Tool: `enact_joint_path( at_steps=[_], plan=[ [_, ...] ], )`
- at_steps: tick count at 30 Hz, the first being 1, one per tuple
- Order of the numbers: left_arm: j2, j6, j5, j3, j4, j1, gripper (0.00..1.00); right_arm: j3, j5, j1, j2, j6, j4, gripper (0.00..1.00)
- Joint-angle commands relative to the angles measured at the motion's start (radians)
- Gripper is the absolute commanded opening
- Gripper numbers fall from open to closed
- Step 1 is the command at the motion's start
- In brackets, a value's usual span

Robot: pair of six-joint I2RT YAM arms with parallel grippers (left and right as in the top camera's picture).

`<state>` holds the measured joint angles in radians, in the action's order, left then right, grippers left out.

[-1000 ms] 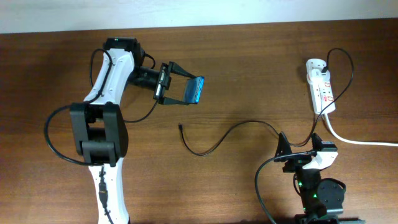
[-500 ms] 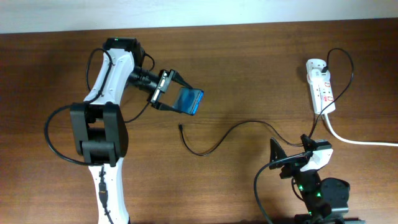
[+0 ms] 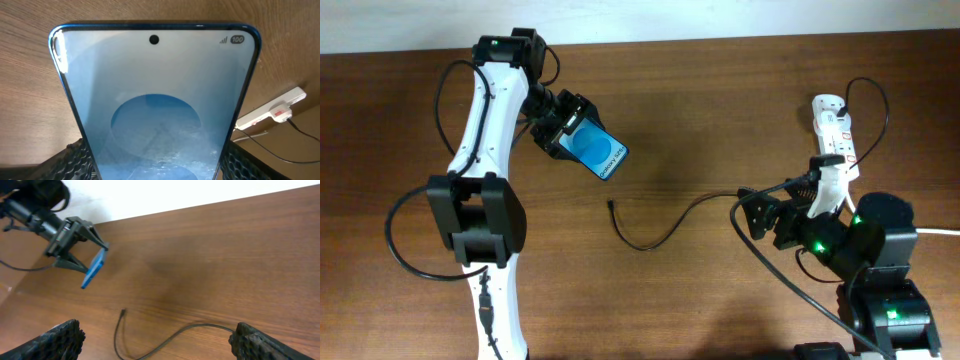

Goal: Plug charger to phone and switch on socket
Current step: 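Bring the right gripper to the phone and grasp its side edge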

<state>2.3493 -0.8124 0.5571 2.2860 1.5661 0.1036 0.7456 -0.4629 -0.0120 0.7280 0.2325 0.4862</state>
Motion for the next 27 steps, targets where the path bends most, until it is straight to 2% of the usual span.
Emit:
enact_joint_path(
  at_steps=[1,7,9,13,18,19,22,23,26,27],
  plan=[
    [-0.006,-0.026,-0.002,0.067,0.008,0.006,0.00,0.108,-0.158,-0.006,0.076,-0.002,-0.002,0.98],
    [-0.006,-0.029,-0.001,0.220,0.033,0.065,0.00,0.247,-0.377,-0.006,0.252,0.064,0.004,0.98],
    [-0.006,-0.036,0.000,0.285,0.044,0.079,0.00,0.338,-0.439,-0.006,0.319,0.065,0.060,0.98],
    [-0.006,-0.074,0.076,0.314,0.060,0.090,0.00,0.391,-0.457,-0.006,0.355,0.064,0.049,0.99],
    [-0.006,-0.127,0.075,0.314,0.042,0.131,0.00,0.391,-0.441,-0.035,0.426,0.067,0.051,1.00],
    [-0.006,-0.158,0.072,0.314,0.044,0.141,0.00,0.391,-0.408,-0.057,0.442,0.100,0.049,0.97],
    [-0.006,-0.299,0.010,0.314,0.045,0.183,0.00,0.392,-0.052,-0.181,0.486,0.333,0.054,0.80],
    [-0.006,-0.336,0.003,0.314,0.045,0.197,0.00,0.391,0.041,-0.214,0.499,0.412,0.053,0.78],
    [-0.006,-0.392,0.012,0.314,0.047,0.228,0.00,0.391,0.115,-0.293,0.582,0.487,-0.017,0.74],
    [-0.006,-0.398,0.053,0.314,0.042,0.237,0.00,0.392,0.127,-0.320,0.635,0.521,-0.050,0.70]
  ],
)
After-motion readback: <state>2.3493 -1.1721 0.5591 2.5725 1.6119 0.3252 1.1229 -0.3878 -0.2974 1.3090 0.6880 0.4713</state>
